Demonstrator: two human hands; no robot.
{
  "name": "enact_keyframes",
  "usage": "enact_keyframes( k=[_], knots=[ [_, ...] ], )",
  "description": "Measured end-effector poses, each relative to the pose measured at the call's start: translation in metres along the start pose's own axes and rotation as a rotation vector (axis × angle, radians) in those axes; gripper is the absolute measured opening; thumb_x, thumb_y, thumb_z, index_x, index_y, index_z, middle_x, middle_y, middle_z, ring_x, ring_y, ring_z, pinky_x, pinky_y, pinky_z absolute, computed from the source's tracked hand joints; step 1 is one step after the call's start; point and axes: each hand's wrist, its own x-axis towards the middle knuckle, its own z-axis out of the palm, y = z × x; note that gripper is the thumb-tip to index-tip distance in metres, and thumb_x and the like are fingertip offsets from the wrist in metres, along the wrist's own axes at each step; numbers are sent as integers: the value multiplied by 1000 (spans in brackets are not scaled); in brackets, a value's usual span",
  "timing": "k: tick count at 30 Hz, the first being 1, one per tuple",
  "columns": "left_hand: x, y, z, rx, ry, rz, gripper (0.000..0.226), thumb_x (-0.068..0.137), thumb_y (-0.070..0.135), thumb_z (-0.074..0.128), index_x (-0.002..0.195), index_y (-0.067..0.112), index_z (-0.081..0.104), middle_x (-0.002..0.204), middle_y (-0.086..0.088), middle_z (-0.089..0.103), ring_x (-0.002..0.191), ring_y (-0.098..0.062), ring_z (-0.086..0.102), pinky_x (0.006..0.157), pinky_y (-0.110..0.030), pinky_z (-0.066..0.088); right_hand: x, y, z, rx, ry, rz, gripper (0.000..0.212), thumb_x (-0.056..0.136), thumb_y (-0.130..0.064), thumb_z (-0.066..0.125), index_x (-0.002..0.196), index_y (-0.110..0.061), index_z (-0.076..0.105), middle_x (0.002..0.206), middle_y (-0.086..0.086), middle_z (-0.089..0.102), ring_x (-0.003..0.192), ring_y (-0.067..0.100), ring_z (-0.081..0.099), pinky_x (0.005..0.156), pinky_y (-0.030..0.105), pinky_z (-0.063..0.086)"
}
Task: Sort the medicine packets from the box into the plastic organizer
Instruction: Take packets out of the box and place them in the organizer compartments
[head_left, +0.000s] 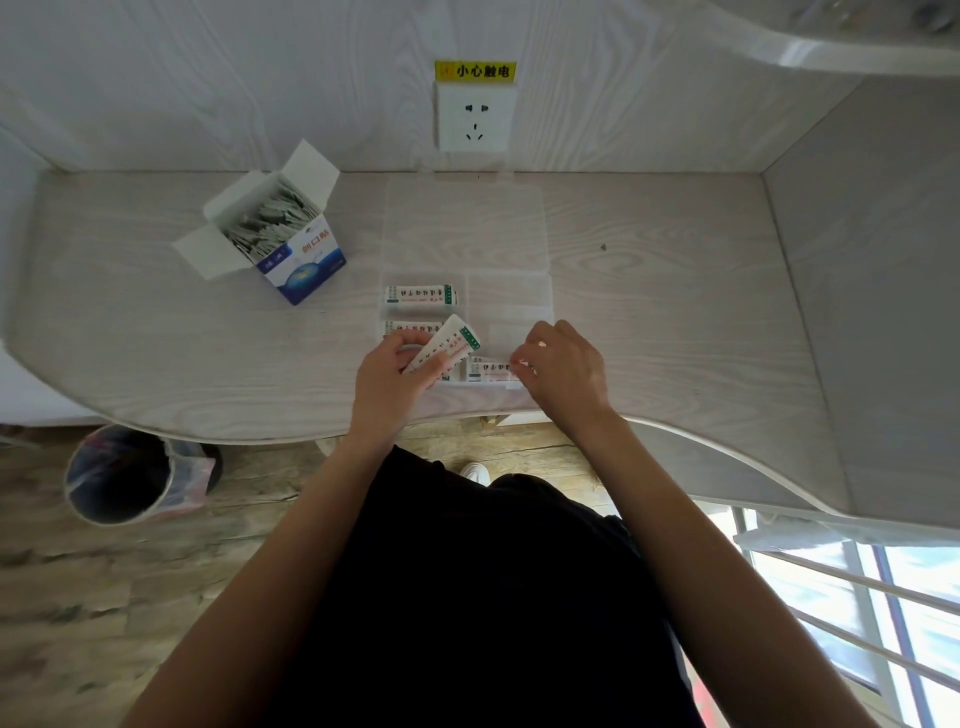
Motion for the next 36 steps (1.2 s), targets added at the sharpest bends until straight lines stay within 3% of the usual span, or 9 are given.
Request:
enact_keyframes(
  k=[2,6,9,12,15,20,22,26,36],
  knots=[
    [0,1,3,20,-22,13,20,81,15,71,95,11,57,106,-6,67,92,-17,66,64,-16,55,0,-5,-1,125,46,58,4,78,-18,73,75,-16,75,76,0,65,67,16,59,56,17,35],
    [-5,7,11,-6,-88,10,24,80,15,72,97,11,57,94,0,69,78,-10,68,62,-17,54,2,-20,-16,843,-90,395,18,89,-31,62,98,-17,67,81,1,70,67,10,65,62,25,52],
    [-9,11,16,-54,-162,8,19,81,14,71,94,12,57,87,1,70,69,-10,70,56,-16,50,0,-21,-15,984,-136,436,29,81,-28,71,106,-20,58,76,4,70,68,19,68,63,29,56],
    [-8,16,20,-65,-156,-16,7,87,12,64,88,13,57,87,1,68,68,-8,68,54,-13,49,-1,-13,-13,968,-87,476,24,81,-23,72,102,-24,61,73,5,68,71,21,65,67,28,52],
    [-5,16,16,106,28,124,3,87,14,64,89,15,62,81,12,65,73,-4,64,61,-8,47,-6,-2,-12,901,-11,530,11,82,-20,70,92,-24,67,63,-2,62,57,8,55,61,19,44],
    [5,12,17,497,227,831,7,78,22,71,80,15,71,90,7,70,87,-11,60,78,-24,44,-11,1,-7,634,-24,573,6,80,-26,70,86,-25,66,72,-7,65,62,5,56,63,24,46],
    [8,11,26,618,242,978,7,76,25,73,77,18,72,88,6,69,89,-15,54,77,-28,36,-10,-1,-5,515,-31,517,8,80,-27,70,88,-23,68,80,-5,66,74,11,59,67,25,42],
    [8,-3,39,765,263,1031,4,75,29,74,74,25,73,88,8,66,88,-16,46,74,-30,33,-9,-2,-1,366,-3,425,12,81,-21,69,92,-17,74,94,1,61,91,17,54,71,22,32],
    [6,-11,44,932,27,836,26,87,38,56,79,23,75,92,9,61,82,-18,49,75,-28,29,-19,7,-2,462,-21,485,23,89,-13,54,100,-20,74,99,-1,55,89,13,55,71,21,37]
  ],
)
